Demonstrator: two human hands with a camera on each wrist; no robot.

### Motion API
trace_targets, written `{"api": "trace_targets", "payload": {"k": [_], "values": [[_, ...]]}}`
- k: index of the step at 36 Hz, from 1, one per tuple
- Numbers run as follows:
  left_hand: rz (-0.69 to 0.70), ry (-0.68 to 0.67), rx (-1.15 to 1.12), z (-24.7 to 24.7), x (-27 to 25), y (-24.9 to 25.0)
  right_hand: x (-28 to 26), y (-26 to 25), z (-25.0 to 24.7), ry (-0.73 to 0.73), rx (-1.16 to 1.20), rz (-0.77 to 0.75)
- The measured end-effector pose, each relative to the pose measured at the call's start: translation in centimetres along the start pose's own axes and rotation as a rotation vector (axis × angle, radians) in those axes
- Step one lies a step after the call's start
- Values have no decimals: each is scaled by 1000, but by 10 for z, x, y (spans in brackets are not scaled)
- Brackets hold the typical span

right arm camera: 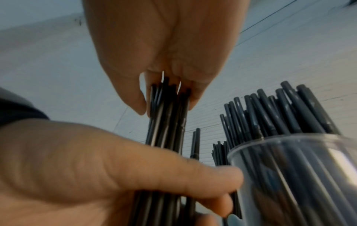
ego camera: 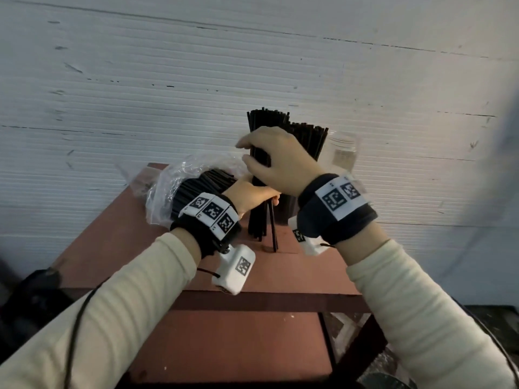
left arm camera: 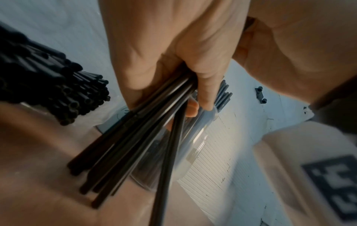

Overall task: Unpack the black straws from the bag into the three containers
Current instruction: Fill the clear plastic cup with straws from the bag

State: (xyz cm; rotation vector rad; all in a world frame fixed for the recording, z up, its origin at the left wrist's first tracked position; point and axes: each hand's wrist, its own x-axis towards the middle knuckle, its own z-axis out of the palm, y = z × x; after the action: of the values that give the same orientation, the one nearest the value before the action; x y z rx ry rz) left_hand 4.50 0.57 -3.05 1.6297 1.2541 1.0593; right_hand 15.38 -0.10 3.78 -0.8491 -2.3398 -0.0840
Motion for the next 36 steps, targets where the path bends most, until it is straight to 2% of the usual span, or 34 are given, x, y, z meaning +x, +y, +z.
{"api": "trace_targets", "payload": {"k": [7, 10, 12, 15, 18, 22, 26, 29, 36], "values": [[-68, 31, -33, -1, -2, 8, 7, -6, 7, 26, -5, -10], [2, 97, -44, -3, 0, 8, 9, -6, 10, 118, -34, -17], [20, 91, -79, -7, -2, 8, 8, -4, 11, 155, -28, -3], [62, 44, -63, -10, -6, 9, 6, -4, 13, 124, 41, 37], [78, 59, -39, -13, -7, 11, 5, -5, 12, 151, 113, 34], [39, 51, -48, -14, -6, 14, 6, -5, 9, 182, 131, 19], [-59, -56, -46, -14, -11, 10, 5, -1, 14, 101, 65, 37], [-163, -127, 26, -14, -13, 6, 3, 0, 17, 116, 50, 45], [-248, -118, 35, -10, -18, 6, 3, 0, 19, 145, 105, 48]]}}
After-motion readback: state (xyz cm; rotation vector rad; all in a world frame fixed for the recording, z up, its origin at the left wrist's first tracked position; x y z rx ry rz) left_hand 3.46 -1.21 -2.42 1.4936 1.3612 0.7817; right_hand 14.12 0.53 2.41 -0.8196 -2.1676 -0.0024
